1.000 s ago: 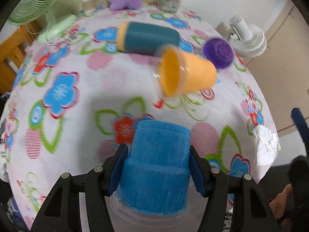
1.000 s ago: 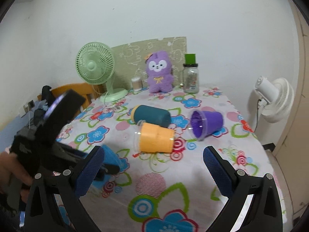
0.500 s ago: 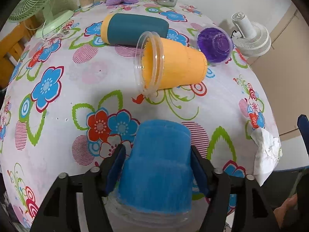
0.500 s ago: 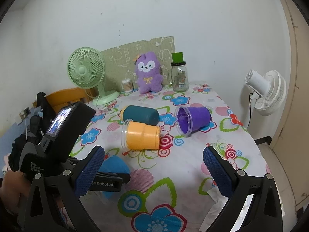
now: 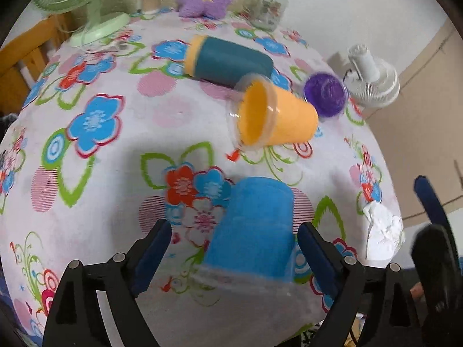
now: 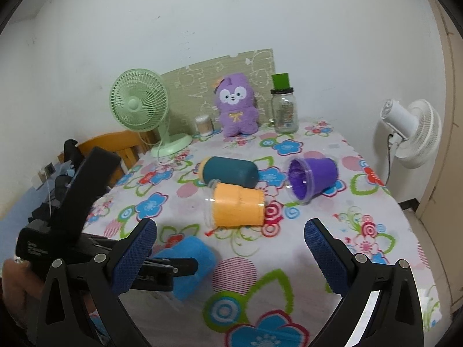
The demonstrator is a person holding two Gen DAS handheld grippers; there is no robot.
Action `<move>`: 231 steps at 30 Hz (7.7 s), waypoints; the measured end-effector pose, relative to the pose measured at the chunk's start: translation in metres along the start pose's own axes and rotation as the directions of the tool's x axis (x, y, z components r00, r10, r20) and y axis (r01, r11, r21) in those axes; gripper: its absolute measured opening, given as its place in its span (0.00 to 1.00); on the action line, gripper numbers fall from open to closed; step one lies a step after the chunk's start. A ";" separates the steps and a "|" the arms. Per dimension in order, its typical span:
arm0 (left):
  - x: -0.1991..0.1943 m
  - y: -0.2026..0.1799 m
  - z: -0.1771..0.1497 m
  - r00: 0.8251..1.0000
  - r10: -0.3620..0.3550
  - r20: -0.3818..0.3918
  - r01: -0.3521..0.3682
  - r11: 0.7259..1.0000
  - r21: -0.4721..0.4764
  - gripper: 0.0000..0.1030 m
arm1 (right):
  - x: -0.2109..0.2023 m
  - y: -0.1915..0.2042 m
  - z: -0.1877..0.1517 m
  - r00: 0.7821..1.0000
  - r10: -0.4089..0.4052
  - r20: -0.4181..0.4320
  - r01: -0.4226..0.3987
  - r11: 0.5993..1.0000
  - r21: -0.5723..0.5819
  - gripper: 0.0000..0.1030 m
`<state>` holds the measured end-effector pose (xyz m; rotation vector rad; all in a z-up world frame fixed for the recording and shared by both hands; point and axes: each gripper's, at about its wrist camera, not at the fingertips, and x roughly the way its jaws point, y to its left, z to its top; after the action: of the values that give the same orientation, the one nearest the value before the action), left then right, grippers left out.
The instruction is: Flip cup upside down
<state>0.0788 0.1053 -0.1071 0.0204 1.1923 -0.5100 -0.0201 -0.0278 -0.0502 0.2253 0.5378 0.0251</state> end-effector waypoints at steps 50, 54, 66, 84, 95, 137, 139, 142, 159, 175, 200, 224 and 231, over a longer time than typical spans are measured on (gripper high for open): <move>-0.034 0.057 -0.032 0.992 -0.006 0.126 0.002 0.999 0.034 0.92 | 0.108 0.028 0.008 0.943 0.065 -0.327 -0.029 0.993 0.113 0.57; -0.032 0.055 -0.033 0.993 -0.009 0.118 0.004 0.999 0.040 0.92 | 0.103 0.040 0.015 0.962 0.008 -0.272 -0.005 1.000 0.013 0.55; -0.028 0.060 -0.036 0.994 0.000 0.106 -0.003 1.000 0.023 0.92 | 0.104 0.042 0.002 0.958 0.025 -0.285 -0.015 0.999 0.037 0.63; -0.030 0.065 -0.039 0.993 0.013 0.114 -0.015 1.000 0.015 0.92 | 0.130 -0.016 -0.038 0.909 0.280 -0.309 0.006 0.732 0.681 0.96; -0.034 0.077 -0.040 0.992 0.018 0.122 -0.017 1.000 -0.009 0.92 | 0.127 -0.008 -0.028 0.934 0.221 -0.280 0.003 0.781 0.624 0.71; -0.022 0.034 -0.033 0.984 0.037 0.173 -0.046 0.998 0.050 0.92 | 0.047 0.043 0.008 0.975 -0.223 0.000 0.223 0.973 -0.066 0.65; -0.020 0.032 -0.035 0.984 0.045 0.170 -0.055 0.997 0.051 0.92 | 0.046 0.046 0.003 0.971 -0.238 0.006 0.238 0.965 -0.108 0.65; -0.017 0.031 -0.040 0.984 0.059 0.167 -0.069 0.996 0.056 0.92 | 0.048 0.051 -0.005 0.969 -0.247 0.007 0.245 0.956 -0.163 0.65; -0.009 0.031 -0.059 0.983 0.111 0.143 -0.119 0.992 0.048 0.92 | 0.045 0.078 -0.038 0.952 -0.279 0.125 0.306 0.883 -0.356 0.66; -0.005 0.033 -0.067 0.985 0.118 0.125 -0.123 0.992 0.037 0.92 | 0.039 0.072 -0.042 0.990 -0.139 0.037 0.144 0.950 -0.276 0.81; -0.015 0.016 -0.061 0.983 0.112 0.148 -0.122 0.991 0.060 0.92 | 0.001 0.031 -0.015 0.997 -0.029 0.066 0.033 0.998 -0.061 0.83; -0.055 -0.030 -0.047 0.949 0.141 0.284 -0.171 0.981 0.086 0.92 | -0.037 0.003 0.010 0.987 -0.048 0.156 0.053 0.998 -0.025 0.99; -0.074 -0.039 -0.043 0.916 0.168 0.365 -0.203 0.977 0.059 0.93 | -0.047 0.000 0.021 0.981 -0.041 0.192 0.050 0.998 -0.038 1.00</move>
<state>0.0057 0.1098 -0.0479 0.1176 0.7973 -0.3819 -0.0500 -0.0364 -0.0094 0.1719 0.3508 -0.0295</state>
